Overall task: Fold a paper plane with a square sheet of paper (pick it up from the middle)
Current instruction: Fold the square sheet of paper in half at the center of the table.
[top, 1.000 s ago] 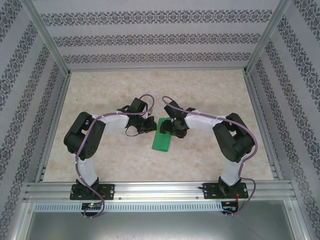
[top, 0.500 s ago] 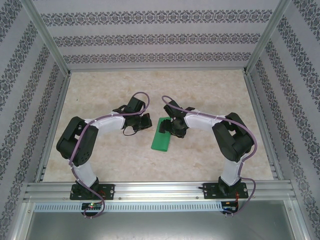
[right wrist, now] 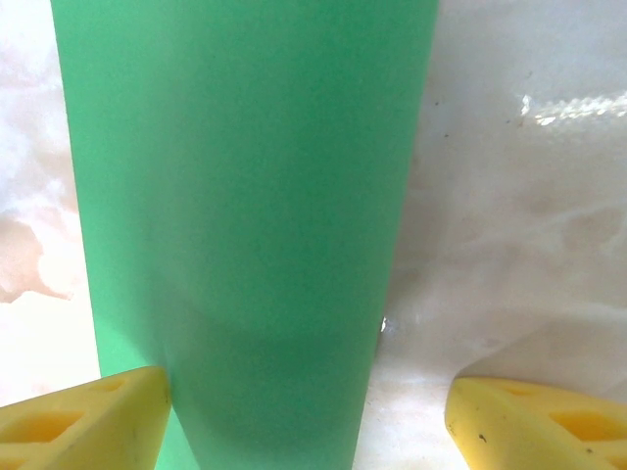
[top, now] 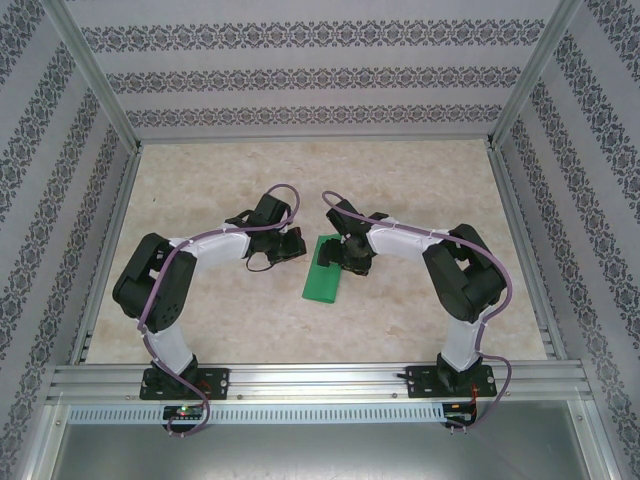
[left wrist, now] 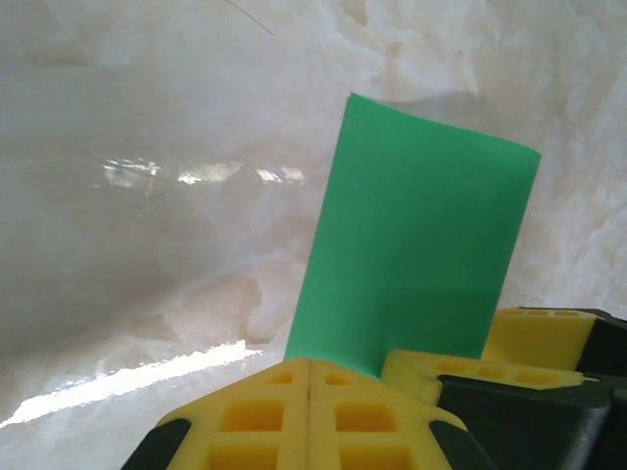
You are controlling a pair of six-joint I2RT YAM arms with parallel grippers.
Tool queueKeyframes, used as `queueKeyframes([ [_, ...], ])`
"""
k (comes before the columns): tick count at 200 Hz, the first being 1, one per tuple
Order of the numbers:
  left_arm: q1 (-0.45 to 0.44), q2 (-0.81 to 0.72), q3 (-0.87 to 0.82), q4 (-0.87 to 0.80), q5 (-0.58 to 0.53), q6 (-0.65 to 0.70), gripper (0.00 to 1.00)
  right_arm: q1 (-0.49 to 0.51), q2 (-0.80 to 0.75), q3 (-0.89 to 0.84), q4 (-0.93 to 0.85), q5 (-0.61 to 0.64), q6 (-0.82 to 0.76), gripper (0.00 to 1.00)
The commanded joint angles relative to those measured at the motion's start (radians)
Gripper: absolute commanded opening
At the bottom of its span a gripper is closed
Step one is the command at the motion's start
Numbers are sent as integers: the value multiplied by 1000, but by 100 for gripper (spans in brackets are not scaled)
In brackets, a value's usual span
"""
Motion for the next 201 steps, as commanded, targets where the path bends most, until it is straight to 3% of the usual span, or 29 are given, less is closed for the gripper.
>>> queueKeyframes([
  [1,-12,29,27,40,56,11,5,-1,132,-56,70,11,-28,77],
  [153,-26,123,74,51,148,13,6,1,155,-54,68,15,-38,77],
  [201,-34,158,83,56,161,-3,0,2,156,-56,68,14,-37,77],
])
